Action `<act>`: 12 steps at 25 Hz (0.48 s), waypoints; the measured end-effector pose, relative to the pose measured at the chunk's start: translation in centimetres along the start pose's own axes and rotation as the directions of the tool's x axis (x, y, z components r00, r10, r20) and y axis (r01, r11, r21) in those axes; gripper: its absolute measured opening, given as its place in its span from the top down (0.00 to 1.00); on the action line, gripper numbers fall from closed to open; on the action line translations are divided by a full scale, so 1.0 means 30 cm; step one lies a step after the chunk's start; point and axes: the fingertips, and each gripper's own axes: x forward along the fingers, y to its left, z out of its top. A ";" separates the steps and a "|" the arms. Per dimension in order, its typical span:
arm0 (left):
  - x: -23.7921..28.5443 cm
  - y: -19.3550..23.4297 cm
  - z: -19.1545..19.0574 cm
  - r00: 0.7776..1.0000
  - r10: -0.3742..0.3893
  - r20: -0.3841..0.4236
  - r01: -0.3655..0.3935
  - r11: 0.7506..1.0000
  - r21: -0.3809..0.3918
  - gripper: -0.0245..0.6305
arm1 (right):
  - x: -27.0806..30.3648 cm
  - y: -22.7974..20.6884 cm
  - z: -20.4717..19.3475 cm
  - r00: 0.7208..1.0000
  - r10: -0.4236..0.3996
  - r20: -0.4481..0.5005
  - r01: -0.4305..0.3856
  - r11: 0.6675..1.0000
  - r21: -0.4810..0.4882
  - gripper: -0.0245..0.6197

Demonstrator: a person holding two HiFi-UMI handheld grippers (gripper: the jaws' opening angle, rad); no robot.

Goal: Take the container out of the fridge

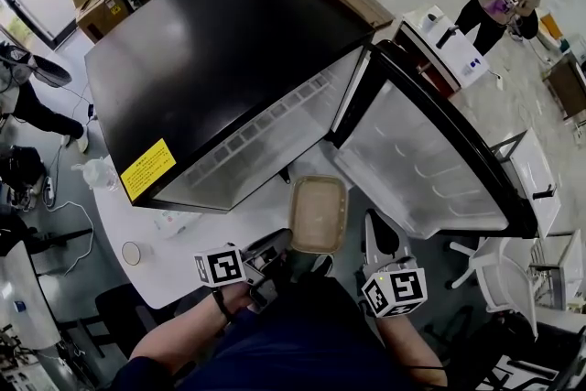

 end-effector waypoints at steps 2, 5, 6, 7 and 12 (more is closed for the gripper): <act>0.001 -0.003 -0.001 1.000 -0.001 0.000 0.001 1.000 0.000 0.88 | 0.000 0.001 0.004 1.000 0.003 0.005 -0.003 1.000 -0.001 0.95; 0.002 -0.006 -0.004 1.000 -0.001 0.000 0.001 1.000 0.000 0.89 | -0.001 0.001 0.009 1.000 0.006 0.006 -0.006 1.000 -0.001 0.95; 0.002 -0.007 -0.004 1.000 -0.001 0.000 0.001 1.000 0.001 0.88 | -0.001 0.002 0.010 1.000 0.009 0.005 -0.009 1.000 -0.002 0.95; 0.002 -0.007 -0.004 1.000 -0.001 0.001 0.001 1.000 0.002 0.89 | -0.002 0.003 0.011 1.000 0.011 0.005 -0.011 1.000 -0.004 0.95; 0.002 -0.007 -0.006 1.000 -0.001 0.004 0.001 1.000 0.002 0.88 | 0.000 0.013 0.014 1.000 0.025 0.000 -0.025 1.000 -0.017 0.95</act>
